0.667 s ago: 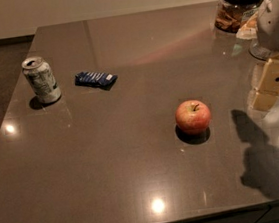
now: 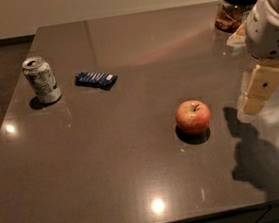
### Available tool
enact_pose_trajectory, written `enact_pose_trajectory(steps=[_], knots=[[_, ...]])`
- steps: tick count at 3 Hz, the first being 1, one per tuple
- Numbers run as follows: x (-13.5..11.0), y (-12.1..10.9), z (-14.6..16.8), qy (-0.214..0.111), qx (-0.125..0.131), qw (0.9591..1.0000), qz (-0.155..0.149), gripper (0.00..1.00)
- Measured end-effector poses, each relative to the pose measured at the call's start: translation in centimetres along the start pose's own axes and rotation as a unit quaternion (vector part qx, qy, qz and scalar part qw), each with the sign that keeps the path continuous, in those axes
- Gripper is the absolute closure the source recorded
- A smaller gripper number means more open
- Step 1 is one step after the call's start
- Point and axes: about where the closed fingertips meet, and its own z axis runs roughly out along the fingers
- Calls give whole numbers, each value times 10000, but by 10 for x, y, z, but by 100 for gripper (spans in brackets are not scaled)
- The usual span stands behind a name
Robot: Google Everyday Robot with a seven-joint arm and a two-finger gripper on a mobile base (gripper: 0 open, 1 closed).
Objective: Pick apple
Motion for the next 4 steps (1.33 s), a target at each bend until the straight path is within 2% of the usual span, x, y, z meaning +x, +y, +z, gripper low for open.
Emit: enact_pose_trajectory(steps=[1, 2, 3, 4], knots=[[-14, -1, 34, -231, -274, 9993, -91, 0], [-35, 9, 57, -597, -558, 9964, -203, 0], [-50, 20, 78, -814, -863, 9925, -298, 0], [-57, 30, 98, -941, -1057, 9893, -355, 0]])
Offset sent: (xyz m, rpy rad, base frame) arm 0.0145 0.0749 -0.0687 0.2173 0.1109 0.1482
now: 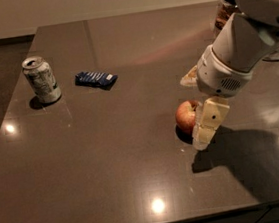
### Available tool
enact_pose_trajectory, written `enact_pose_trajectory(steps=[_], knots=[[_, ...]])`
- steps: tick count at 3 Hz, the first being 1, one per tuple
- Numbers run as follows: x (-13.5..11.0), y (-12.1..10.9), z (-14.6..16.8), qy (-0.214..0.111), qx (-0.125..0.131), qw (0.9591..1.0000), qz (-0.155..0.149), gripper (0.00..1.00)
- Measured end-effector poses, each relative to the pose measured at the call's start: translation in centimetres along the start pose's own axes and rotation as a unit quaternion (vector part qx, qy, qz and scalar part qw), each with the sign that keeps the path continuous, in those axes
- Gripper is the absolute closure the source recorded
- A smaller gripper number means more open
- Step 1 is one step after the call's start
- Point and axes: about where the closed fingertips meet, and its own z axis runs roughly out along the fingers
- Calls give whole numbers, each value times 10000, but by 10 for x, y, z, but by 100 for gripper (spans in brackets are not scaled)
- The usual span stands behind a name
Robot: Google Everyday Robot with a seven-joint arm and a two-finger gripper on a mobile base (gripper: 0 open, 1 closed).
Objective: Pick apple
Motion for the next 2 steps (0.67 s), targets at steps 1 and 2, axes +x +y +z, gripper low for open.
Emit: enact_pose_trajectory(steps=[1, 2], knots=[[4, 2, 9, -1, -29, 10000, 6, 0], [10, 1, 13, 28, -41, 10000, 30, 18]])
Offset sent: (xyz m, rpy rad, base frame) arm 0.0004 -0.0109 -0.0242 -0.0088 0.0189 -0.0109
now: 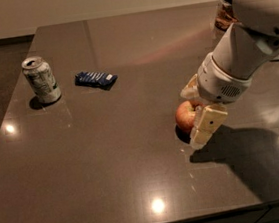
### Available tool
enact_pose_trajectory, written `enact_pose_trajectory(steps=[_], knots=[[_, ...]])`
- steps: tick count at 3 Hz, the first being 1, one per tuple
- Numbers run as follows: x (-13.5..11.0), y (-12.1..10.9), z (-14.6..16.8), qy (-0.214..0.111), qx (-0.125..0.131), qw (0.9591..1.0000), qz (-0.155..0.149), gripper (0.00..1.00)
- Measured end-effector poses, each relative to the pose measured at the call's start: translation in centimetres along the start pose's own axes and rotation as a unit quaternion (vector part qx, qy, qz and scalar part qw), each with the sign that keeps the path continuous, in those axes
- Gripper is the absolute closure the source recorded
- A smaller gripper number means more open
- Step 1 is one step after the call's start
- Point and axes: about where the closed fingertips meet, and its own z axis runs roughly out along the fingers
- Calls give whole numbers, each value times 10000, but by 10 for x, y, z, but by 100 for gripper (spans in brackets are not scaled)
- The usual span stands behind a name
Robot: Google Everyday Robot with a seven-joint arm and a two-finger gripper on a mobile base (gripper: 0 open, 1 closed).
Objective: Pick apple
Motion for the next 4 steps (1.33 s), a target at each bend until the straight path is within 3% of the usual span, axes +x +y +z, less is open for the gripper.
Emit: enact_pose_trajectory(steps=[1, 2, 3, 4], knots=[[5, -2, 0, 28, 18, 10000, 48, 41], [2, -9, -16, 27, 64, 9999, 126, 72], [-7, -19, -40, 53, 228, 9997, 82, 95], [-14, -33, -83, -13, 645, 9979, 102, 100]])
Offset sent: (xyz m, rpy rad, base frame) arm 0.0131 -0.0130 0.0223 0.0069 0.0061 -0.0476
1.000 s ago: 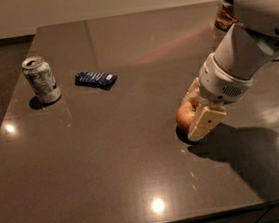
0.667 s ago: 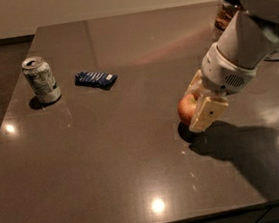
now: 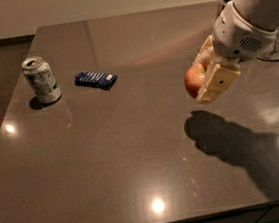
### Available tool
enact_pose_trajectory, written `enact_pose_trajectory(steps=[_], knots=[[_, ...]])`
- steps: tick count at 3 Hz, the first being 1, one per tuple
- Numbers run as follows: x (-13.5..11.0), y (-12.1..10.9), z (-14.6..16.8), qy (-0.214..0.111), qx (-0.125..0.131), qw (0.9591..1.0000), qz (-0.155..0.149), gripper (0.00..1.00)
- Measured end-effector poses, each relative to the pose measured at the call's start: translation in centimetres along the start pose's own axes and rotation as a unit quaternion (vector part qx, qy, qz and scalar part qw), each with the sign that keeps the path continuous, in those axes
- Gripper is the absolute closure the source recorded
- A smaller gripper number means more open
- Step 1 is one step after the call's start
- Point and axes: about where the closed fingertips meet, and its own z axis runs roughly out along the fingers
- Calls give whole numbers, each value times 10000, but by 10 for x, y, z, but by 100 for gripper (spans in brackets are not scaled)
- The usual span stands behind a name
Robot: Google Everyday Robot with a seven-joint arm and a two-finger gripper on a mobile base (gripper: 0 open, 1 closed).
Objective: Pick apple
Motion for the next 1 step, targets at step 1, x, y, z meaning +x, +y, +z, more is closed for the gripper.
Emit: enact_pose_trajectory(steps=[1], knots=[[0, 0, 0, -2, 5, 10000, 1, 100]])
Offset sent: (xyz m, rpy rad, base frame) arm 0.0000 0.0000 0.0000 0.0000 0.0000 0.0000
